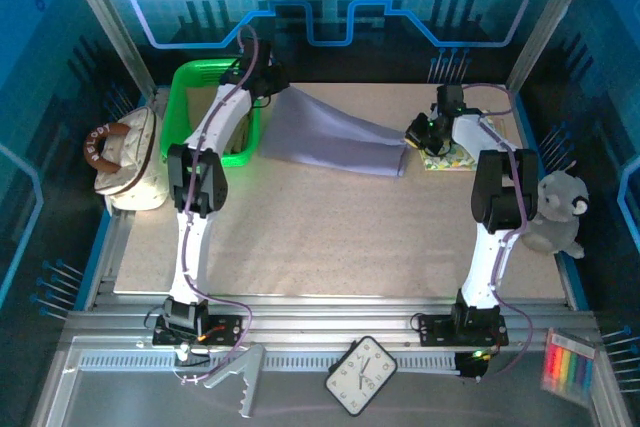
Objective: Fold and stack the skirts
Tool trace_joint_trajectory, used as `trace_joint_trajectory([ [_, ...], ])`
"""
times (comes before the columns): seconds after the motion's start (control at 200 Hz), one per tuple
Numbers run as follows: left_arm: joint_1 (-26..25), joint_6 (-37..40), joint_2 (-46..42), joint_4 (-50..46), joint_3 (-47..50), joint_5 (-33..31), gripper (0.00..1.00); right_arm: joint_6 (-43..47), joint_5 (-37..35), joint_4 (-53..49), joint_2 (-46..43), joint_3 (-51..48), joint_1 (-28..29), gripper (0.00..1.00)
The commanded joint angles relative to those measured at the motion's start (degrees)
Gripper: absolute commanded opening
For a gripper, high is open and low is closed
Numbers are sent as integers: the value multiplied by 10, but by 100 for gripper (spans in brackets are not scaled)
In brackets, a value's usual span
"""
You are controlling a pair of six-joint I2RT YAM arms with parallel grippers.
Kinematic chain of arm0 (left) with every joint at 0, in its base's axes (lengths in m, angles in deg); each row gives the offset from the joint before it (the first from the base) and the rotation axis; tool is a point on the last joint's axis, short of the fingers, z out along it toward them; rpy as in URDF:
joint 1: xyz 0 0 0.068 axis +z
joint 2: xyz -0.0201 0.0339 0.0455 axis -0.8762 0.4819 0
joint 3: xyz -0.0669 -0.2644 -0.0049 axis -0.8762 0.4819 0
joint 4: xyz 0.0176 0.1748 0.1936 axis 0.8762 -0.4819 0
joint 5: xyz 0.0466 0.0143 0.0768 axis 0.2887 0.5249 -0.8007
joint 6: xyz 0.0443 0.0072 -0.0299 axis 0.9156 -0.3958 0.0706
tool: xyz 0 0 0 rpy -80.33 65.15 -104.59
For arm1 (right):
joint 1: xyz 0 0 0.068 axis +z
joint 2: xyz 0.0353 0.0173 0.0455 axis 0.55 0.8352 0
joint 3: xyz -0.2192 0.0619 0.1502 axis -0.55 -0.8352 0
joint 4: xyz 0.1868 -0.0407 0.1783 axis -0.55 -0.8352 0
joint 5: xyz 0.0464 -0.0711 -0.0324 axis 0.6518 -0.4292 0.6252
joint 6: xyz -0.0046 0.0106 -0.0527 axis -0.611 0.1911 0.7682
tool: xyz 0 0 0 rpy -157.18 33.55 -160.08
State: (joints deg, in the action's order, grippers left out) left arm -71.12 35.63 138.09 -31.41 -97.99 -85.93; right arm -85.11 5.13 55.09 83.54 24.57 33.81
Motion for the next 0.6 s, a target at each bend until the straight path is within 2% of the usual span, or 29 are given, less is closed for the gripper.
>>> trace_joint_trajectory([
  [0.0,8,-2,39,17,-44,13,0,-4,-5,2,5,21,-12,13],
  [0.035,8,-5,50,11,-63,15,0,-7,-5,7,1,19,-13,18],
  [0.05,9,-8,55,7,-75,17,4,-8,-5,10,-2,17,-13,21],
  [0.145,11,-22,59,-13,-117,49,77,-10,3,45,-35,-14,-12,35],
  [0.175,10,-27,51,-13,-115,57,90,-9,7,52,-47,-24,-10,42],
  [0.205,10,-31,40,-11,-108,65,98,-7,12,56,-57,-31,-9,51],
  [0.3,8,-55,-3,-9,-65,89,99,0,26,56,-90,-50,-1,73],
  [0.405,8,-99,-43,0,4,134,99,3,30,51,-111,-67,20,82],
  [0.465,6,-128,-57,21,48,170,99,-3,39,54,-110,-72,37,99],
  [0.595,-4,-165,-52,59,100,215,99,-16,67,73,-70,-55,74,100],
])
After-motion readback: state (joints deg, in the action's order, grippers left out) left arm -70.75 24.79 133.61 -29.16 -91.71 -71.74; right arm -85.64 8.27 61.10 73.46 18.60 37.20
